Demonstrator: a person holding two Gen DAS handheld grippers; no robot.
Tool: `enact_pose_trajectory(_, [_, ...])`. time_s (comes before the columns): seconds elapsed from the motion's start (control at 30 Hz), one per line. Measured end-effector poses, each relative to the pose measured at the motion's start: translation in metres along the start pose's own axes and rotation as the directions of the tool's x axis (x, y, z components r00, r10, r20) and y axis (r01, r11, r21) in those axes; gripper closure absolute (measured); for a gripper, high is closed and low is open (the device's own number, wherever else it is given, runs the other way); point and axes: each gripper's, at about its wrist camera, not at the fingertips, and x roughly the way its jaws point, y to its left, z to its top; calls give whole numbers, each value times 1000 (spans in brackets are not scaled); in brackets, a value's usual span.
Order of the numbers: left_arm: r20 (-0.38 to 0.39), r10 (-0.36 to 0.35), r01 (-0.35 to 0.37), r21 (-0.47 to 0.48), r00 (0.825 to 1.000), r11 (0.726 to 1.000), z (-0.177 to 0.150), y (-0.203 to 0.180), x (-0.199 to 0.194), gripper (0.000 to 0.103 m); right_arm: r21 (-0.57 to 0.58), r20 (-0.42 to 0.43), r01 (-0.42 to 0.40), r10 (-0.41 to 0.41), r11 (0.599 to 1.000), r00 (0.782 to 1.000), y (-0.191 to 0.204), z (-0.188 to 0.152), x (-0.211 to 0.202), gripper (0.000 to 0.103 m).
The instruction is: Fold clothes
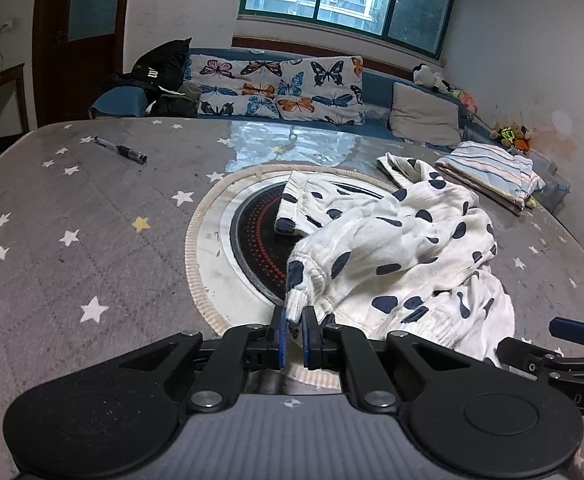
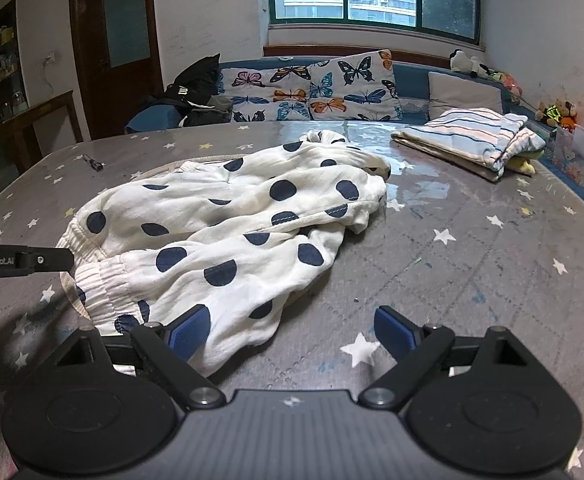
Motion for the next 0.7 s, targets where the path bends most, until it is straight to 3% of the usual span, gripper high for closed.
enact_pose_trajectory(0.47, [-12, 20, -20, -31, 1000, 999, -9, 3, -12, 95, -23, -19, -26, 26, 999, 999, 3, -7, -2, 12])
enact_pose_trajectory(0.7, [-16, 46, -47, -50, 999, 998, -16, 4, -20, 95, -33, -34, -66, 65, 997, 997, 8, -13, 0, 19])
